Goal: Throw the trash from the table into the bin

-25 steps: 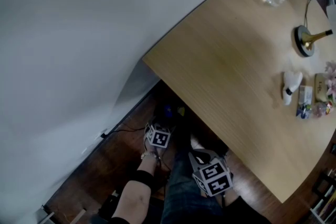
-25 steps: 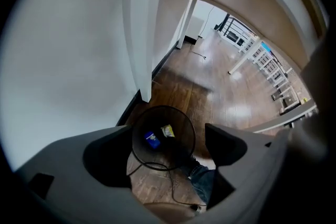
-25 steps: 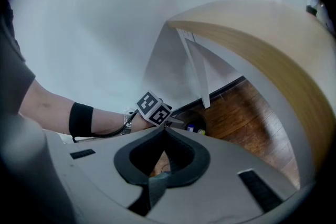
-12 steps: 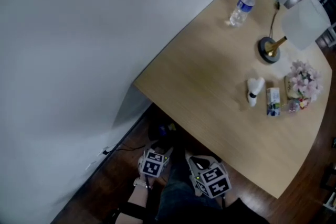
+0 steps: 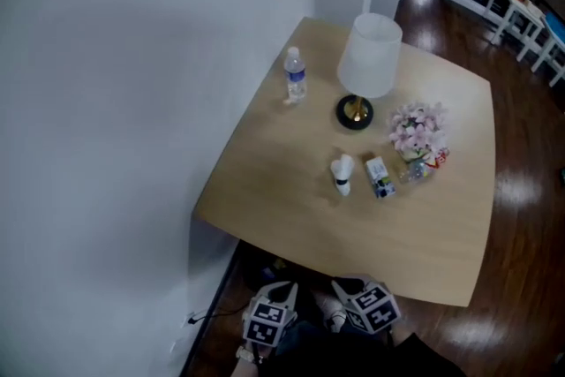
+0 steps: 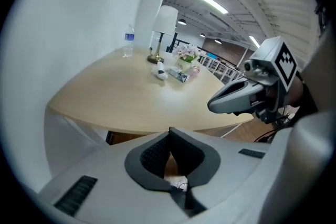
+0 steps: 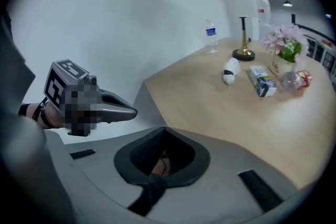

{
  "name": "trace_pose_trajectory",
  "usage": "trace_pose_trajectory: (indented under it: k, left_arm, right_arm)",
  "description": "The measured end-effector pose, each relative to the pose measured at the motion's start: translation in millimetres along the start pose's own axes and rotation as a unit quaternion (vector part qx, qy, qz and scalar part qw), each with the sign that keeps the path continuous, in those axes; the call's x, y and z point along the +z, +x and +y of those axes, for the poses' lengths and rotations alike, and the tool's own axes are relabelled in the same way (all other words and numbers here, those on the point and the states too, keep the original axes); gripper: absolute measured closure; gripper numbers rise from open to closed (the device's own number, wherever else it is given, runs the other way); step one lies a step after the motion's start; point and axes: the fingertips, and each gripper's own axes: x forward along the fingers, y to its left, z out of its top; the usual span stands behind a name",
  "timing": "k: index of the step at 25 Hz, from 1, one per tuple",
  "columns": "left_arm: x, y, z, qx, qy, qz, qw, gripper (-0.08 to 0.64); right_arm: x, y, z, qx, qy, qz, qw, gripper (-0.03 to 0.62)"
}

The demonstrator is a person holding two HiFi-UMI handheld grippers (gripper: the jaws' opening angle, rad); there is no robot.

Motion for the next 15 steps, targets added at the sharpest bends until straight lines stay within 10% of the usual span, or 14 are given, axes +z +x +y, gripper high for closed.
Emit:
trace_pose_trajectory:
  k: [15]
  left_arm:
    - [78.2, 38.7, -68.8, -0.023, 0.102, 0.02, 0.9943, 0.559]
  right_arm:
    - [-3.1, -71.0, -105.5, -0.068, 0.099, -0.089, 0.989, 0.586]
